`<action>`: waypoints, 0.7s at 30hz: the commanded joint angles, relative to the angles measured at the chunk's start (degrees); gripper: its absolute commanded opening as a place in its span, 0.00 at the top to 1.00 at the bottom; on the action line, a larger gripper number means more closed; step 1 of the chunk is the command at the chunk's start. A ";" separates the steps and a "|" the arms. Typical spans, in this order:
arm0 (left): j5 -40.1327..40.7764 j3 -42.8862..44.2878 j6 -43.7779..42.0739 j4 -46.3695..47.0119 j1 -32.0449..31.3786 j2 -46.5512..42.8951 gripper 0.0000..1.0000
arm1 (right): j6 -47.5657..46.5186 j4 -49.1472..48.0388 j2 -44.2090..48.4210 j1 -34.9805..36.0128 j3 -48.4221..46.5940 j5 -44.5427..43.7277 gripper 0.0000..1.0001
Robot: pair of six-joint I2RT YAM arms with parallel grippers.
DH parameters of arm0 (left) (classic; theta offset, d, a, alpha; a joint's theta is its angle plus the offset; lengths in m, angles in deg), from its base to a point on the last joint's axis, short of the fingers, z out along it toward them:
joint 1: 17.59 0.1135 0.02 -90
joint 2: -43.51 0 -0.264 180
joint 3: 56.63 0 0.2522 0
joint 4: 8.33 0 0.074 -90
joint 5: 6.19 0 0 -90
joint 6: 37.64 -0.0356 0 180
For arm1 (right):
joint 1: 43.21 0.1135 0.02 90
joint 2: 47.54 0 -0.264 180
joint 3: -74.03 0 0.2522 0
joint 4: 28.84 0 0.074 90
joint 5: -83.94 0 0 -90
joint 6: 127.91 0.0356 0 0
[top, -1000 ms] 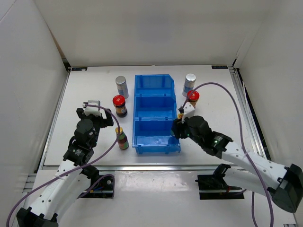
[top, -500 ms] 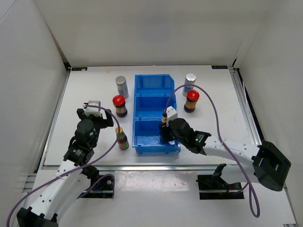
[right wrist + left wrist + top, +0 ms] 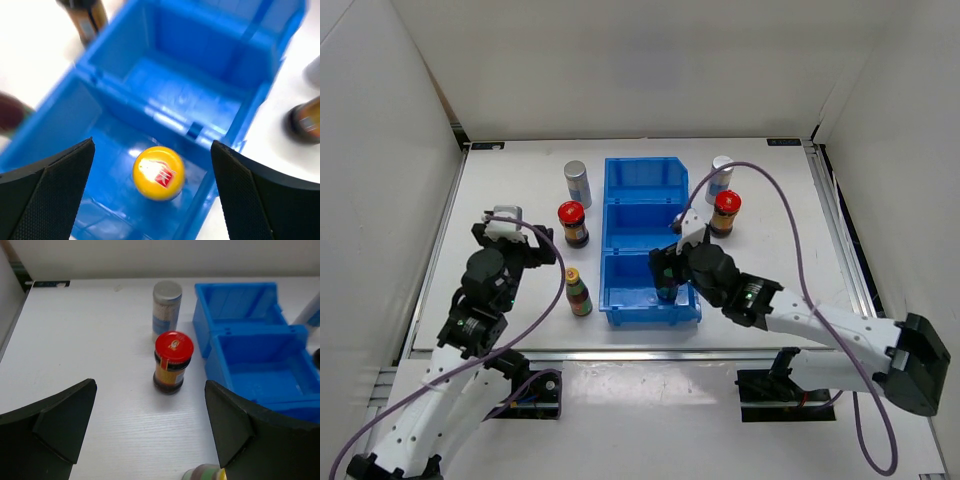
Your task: Organize the condiment bottles
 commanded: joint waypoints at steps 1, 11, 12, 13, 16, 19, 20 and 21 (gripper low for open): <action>-6.27 5.86 2.01 -6.44 0.22 -2.26 0.00 | -1.56 0.57 6.13 0.52 -4.21 -6.60 0.00; -34.69 -1.41 13.16 -5.41 0.22 -7.80 0.00 | -4.20 6.56 12.83 0.52 -6.42 -7.84 0.00; -34.69 -2.82 14.47 -4.36 0.22 -8.76 0.00 | -3.15 6.56 13.35 0.52 -5.64 -7.32 0.00; -33.47 -5.44 16.40 -2.26 0.22 -9.29 0.00 | -2.53 7.25 13.36 0.52 -5.63 -7.32 0.00; -31.97 -8.63 17.56 0.65 0.22 -9.22 0.00 | -0.85 8.57 13.89 0.52 -4.49 -6.79 0.00; -31.18 -8.73 17.56 2.16 -1.09 -4.32 0.00 | -0.15 9.10 14.41 0.52 -3.96 -6.26 0.00; -29.87 -8.20 17.04 2.16 -1.62 -3.07 0.00 | -0.15 9.10 14.41 0.52 -3.96 -6.26 0.00; -29.07 -8.19 17.04 2.16 -1.63 -2.10 0.00 | -0.15 9.10 14.41 0.52 -3.96 -6.26 0.00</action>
